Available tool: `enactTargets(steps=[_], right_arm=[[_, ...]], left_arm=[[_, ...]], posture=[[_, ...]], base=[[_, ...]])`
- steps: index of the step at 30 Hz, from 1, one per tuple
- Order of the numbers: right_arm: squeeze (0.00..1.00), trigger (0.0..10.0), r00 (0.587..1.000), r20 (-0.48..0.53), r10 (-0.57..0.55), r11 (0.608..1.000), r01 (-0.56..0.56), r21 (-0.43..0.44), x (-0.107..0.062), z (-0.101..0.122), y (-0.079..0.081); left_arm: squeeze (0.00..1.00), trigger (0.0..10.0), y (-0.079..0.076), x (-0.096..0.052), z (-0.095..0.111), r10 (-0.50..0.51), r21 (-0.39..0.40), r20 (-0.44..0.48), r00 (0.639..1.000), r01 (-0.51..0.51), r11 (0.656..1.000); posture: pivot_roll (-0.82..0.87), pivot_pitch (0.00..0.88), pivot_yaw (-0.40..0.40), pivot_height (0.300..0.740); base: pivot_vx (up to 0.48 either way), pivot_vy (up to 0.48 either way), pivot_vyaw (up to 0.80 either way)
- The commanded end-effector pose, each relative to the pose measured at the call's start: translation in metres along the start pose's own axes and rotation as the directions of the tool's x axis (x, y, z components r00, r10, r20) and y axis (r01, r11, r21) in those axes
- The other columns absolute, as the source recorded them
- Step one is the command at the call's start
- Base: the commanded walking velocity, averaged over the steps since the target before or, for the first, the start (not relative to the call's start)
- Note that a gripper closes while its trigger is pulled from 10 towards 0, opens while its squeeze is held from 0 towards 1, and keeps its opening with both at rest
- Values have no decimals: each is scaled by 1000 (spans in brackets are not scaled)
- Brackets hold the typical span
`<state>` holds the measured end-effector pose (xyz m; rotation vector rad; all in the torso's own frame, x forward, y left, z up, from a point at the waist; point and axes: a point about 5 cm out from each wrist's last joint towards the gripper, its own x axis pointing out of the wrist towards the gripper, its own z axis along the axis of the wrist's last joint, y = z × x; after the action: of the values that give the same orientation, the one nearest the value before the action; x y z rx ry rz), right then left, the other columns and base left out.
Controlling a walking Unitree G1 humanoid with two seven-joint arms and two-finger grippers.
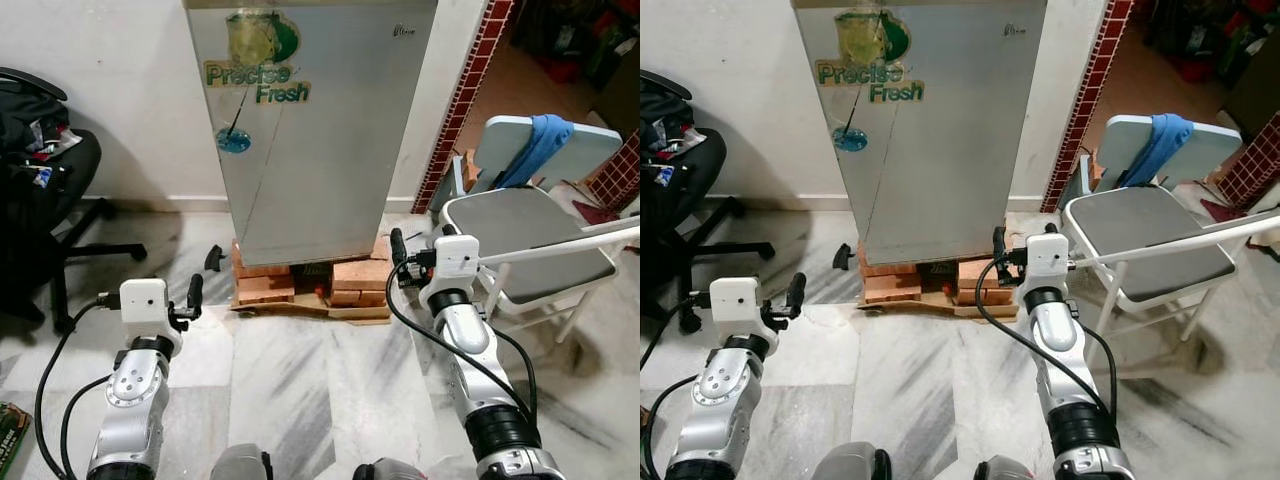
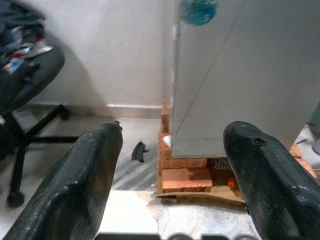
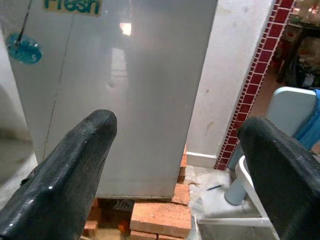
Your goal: Restocking fridge
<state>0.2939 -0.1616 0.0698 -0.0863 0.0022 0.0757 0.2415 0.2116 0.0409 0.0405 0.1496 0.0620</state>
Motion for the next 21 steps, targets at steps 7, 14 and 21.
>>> enactTargets(steps=[7,14,21], right_arm=[[0,10000,999,-34,33,999,-33,2,-4,-4,3],[0,10000,1000,-12,-5,1000,5,-1,0,2,-5],[0,10000,999,-35,-2,1000,3,15,-3,0,-4]], left_arm=[[0,10000,10,-12,-16,-46,117,-66,997,54,992],[0,10000,2,-8,-6,-68,41,-50,996,71,997],[0,10000,-17,-18,4,-183,4,14,983,183,983]], posture=[[167,32,-78,740],[144,32,-64,740],[128,64,-86,740]], base=[[0,480,0],[0,480,0],[0,480,0]])
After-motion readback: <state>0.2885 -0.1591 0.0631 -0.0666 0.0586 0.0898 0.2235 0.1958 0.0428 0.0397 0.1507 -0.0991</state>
